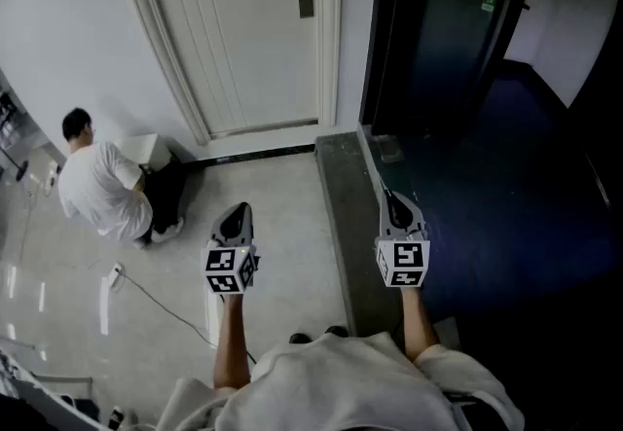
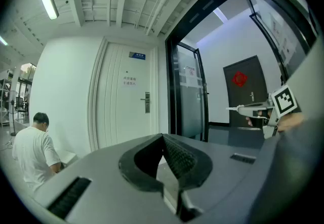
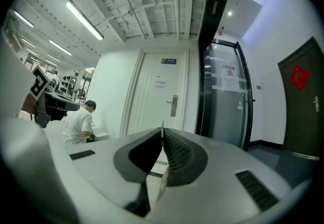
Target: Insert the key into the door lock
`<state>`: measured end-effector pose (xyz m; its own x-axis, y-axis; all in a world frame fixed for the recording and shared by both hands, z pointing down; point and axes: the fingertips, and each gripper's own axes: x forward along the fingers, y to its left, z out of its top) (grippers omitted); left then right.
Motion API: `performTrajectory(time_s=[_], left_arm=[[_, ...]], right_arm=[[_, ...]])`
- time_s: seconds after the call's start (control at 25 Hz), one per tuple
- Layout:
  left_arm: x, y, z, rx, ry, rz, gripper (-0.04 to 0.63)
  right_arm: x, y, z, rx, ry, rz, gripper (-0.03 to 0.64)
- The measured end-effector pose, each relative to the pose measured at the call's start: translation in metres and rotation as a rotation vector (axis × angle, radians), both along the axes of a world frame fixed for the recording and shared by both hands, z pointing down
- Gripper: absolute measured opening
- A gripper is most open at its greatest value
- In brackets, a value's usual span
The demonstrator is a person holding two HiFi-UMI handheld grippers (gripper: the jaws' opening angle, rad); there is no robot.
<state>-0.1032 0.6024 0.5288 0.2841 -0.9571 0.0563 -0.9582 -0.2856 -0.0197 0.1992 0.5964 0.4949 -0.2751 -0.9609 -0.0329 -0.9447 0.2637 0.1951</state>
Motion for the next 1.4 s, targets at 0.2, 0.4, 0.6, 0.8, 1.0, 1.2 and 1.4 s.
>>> performTrajectory(time_s=[0.2, 0.4, 0.6, 0.8, 1.0, 1.2, 1.4], left_arm=[[0.008, -0.001, -0.005, 0.005, -0.001, 0.005, 0.017], [0.014, -0.006, -0.007, 0.005, -0.008, -0.004, 0.017], [0.026, -0.014, -0.007, 0.003, -0.014, -0.015, 0.017], [0.041, -0.029, -0.008, -0.004, -0.020, -0.025, 0.017], [0.047, -0.049, 0.002, -0.023, -0.017, -0.029, 0.016], [0.044, -0.082, 0.008, -0.038, -0.008, -0.027, 0.017], [0.035, -0.135, 0.015, -0.044, -0.005, -0.016, 0.017]], right_arm=[[0.005, -0.001, 0.002, 0.005, 0.004, -0.008, 0.029], [0.009, -0.007, 0.002, 0.002, 0.000, -0.021, 0.029], [0.018, -0.021, 0.005, -0.008, 0.006, -0.043, 0.029], [0.028, -0.038, 0.006, -0.017, 0.010, -0.069, 0.029], [0.027, -0.060, 0.009, -0.036, 0.013, -0.087, 0.029], [0.018, -0.094, 0.012, -0.046, 0.020, -0.095, 0.029], [0.009, -0.146, 0.016, -0.051, 0.028, -0.085, 0.029]])
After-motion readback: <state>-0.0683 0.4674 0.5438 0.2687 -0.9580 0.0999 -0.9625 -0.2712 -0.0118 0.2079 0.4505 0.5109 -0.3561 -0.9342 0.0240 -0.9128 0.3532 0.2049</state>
